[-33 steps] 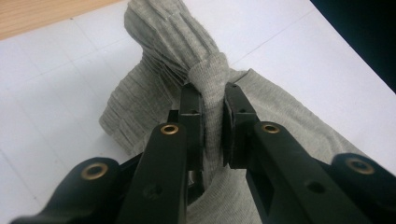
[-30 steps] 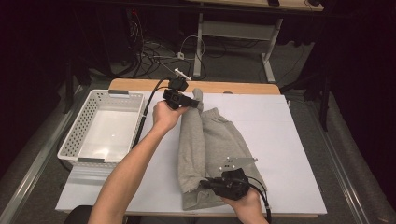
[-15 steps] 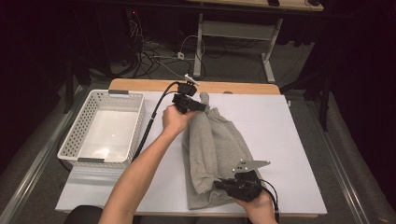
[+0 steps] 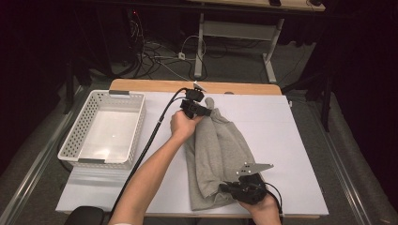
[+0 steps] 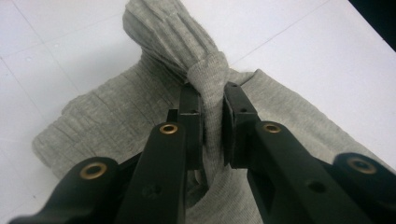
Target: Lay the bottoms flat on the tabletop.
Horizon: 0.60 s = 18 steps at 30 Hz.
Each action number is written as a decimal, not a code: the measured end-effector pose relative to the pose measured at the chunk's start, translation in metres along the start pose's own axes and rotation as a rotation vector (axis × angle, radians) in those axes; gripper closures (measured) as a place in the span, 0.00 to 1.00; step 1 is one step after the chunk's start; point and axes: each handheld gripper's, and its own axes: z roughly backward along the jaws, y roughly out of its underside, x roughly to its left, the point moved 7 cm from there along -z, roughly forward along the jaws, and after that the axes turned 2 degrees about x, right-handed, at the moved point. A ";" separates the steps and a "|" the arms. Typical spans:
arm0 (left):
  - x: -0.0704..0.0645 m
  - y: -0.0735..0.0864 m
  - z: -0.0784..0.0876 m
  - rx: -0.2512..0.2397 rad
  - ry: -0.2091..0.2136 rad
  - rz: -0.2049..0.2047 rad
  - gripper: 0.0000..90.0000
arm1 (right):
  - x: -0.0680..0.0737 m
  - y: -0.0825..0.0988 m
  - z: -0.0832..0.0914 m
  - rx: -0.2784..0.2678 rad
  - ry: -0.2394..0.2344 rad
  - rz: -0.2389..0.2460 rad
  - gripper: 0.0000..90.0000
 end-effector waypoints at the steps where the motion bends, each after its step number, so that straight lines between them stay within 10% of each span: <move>1: 0.000 0.000 -0.001 -0.002 0.003 0.006 0.87 | -0.001 0.000 0.000 -0.001 0.002 0.001 0.95; 18: -0.011 0.007 0.026 -0.022 -0.005 -0.079 0.53 | -0.007 0.006 -0.006 0.016 0.028 -0.008 0.81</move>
